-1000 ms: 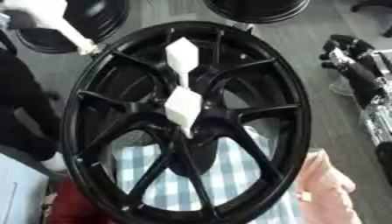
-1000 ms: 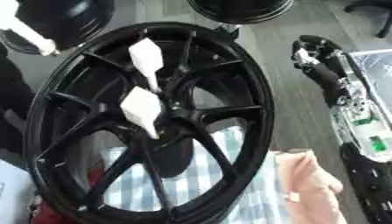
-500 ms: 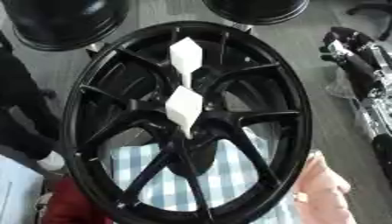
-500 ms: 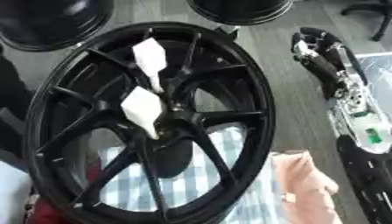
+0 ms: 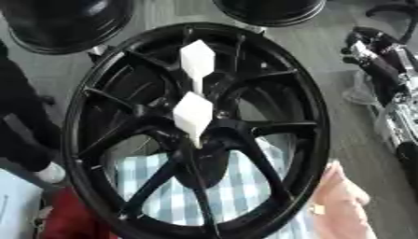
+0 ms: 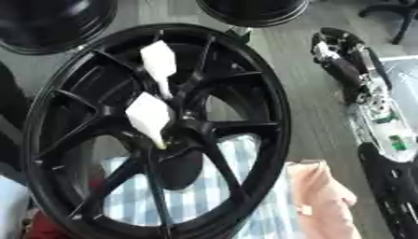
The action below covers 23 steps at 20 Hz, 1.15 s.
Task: Pull the pin out of the wheel hub.
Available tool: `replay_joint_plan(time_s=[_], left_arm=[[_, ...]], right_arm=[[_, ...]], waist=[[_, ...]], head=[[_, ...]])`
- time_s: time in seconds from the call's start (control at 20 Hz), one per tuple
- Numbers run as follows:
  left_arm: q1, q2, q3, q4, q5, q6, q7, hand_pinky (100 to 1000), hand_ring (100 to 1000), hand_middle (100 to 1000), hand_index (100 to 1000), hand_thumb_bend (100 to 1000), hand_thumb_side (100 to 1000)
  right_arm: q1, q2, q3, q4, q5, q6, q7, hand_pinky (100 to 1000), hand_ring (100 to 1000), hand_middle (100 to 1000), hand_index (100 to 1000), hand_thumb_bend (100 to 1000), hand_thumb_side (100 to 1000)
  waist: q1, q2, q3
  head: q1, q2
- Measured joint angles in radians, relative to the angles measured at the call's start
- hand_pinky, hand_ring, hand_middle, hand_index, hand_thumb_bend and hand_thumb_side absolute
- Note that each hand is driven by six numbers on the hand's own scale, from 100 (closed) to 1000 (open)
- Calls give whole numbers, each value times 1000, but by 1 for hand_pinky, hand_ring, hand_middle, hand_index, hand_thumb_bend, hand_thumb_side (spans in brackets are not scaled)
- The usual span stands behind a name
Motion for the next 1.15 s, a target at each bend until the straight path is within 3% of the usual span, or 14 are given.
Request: replay_joint_plan(time_s=[0.35,0.4,0.55,0.8,0.85,0.95,1.15], left_arm=[[23,6,19,-29,10,12,36,838,831,775,809,468,497],[22,6,19,-33,12,13,44,819,808,745,771,400,450],[13,6,30,-43,25,19,81,797,790,722,747,364,426],[-14,-7,64,-60,85,64,162,784,786,716,742,331,432],[-15,-12,69,-64,101,76,179,768,786,724,748,279,468],[-18,-35,73,-73,149,110,267,762,790,730,755,267,487],[9,-115,31,-159,281,202,580,763,812,763,785,257,508]], right_arm=[[-1,0,2,0,-2,0,1,736,705,659,782,198,348],[-1,0,3,0,-2,0,1,736,705,659,782,197,349],[-1,0,3,0,-2,0,1,736,705,659,782,197,349],[-2,0,3,0,-2,1,2,736,705,659,781,196,349],[-2,0,3,0,-2,1,2,736,704,658,781,194,348],[-7,0,4,0,-3,2,3,736,704,658,781,194,348],[-16,2,6,0,-7,3,6,736,703,657,781,194,346]], waist=[[-2,0,-2],[-2,0,-2],[-2,0,-2],[-2,0,-2],[-3,0,-2],[-5,0,-2],[-9,0,-10]], head=[[5,0],[6,0],[6,0],[6,0],[6,0],[7,0],[14,0]])
